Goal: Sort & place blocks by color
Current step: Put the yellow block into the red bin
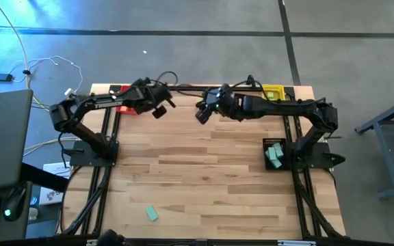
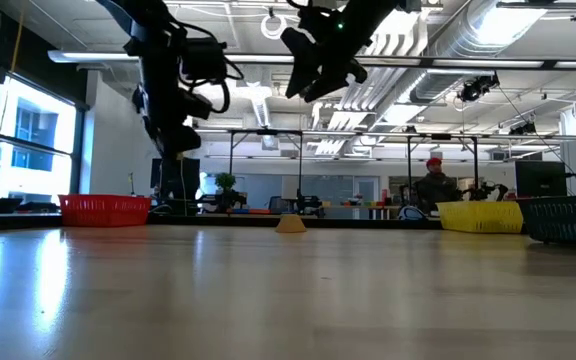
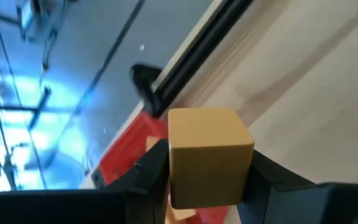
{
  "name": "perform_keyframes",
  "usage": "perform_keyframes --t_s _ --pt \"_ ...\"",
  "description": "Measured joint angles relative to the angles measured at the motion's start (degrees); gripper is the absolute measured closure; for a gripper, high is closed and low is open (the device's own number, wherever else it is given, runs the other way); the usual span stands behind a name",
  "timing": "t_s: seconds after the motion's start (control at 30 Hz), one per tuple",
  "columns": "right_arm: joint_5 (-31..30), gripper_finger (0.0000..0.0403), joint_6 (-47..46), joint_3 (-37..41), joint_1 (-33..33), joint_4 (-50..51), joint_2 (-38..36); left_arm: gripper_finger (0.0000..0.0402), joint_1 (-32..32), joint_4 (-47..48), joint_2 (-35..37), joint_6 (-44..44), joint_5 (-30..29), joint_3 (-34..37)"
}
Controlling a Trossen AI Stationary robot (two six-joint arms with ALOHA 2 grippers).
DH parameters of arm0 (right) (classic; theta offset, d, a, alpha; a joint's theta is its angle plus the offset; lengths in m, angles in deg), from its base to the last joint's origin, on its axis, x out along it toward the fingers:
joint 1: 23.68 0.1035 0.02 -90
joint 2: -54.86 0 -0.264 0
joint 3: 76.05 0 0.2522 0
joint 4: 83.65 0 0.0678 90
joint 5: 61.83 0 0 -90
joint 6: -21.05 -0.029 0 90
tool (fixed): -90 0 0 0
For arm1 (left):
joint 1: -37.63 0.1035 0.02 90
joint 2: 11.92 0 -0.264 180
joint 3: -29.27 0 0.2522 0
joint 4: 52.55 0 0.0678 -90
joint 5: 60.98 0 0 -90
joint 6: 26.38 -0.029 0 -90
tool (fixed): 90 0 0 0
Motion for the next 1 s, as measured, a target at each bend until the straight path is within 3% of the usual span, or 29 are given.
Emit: perform_keyframes --t_s 0.23,0.37,0.57,0.8,1.0 --pt "6.4 0.0183 6.2 0.0 -4.6 -10.0 0.4 0.0291 6.7 4.4 1.2 4.5 0.7 0.0" --pt "6.5 0.0183 8.1 0.0 -7.3 -15.2 2.1 0.0289 9.8 5.1 1.2 6.7 1.1 0.0" --pt "6.6 0.0183 8.3 0.0 -11.3 -22.2 6.2 0.0286 13.6 5.1 1.2 8.6 1.9 0.0" --pt "15.1 0.0183 5.4 0.0 -16.0 -28.7 11.2 0.0285 15.9 5.0 1.1 9.9 -0.7 0.0" --pt "16.2 0.0183 3.2 0.0 -17.8 -30.3 15.3 0.0285 15.9 4.6 1.1 10.4 -0.7 0.0"
